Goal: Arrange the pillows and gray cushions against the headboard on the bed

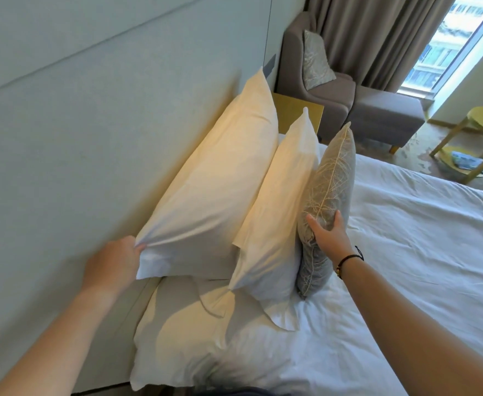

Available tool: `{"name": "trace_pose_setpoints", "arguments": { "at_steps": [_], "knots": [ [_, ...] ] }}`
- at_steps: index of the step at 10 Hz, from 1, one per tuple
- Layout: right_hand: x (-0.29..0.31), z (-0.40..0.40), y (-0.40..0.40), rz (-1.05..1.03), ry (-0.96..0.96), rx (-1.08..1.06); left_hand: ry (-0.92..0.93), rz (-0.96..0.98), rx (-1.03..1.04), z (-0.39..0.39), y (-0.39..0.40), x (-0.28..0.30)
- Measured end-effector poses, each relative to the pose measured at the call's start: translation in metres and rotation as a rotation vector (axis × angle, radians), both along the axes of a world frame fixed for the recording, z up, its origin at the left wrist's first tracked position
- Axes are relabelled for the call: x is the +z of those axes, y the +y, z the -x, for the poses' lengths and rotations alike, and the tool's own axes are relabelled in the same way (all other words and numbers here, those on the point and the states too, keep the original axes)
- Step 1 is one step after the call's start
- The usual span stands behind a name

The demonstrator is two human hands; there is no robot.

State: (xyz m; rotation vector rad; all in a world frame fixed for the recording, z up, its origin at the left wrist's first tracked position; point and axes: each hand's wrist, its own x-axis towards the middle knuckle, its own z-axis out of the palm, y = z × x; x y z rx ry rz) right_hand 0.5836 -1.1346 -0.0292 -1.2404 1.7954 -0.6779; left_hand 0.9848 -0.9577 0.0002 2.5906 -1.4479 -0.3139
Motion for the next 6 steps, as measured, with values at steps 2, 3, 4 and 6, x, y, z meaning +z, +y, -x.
{"name": "trace_pose_setpoints", "arguments": {
  "at_steps": [2,3,4,6],
  "knots": [
    [0.005,-0.007,0.005,-0.077,0.032,0.031,-0.147,0.026,-0.054,-0.005,0.009,0.012],
    [0.010,-0.004,0.006,-0.122,0.020,0.067,-0.170,0.068,-0.028,0.003,0.013,0.014],
    [0.016,0.002,0.008,-0.120,-0.005,0.071,-0.200,0.184,-0.102,0.021,0.013,0.022],
    [0.020,0.020,0.024,-0.156,-0.203,-0.002,-0.136,0.382,-0.346,0.073,-0.014,0.028]
  ]
}}
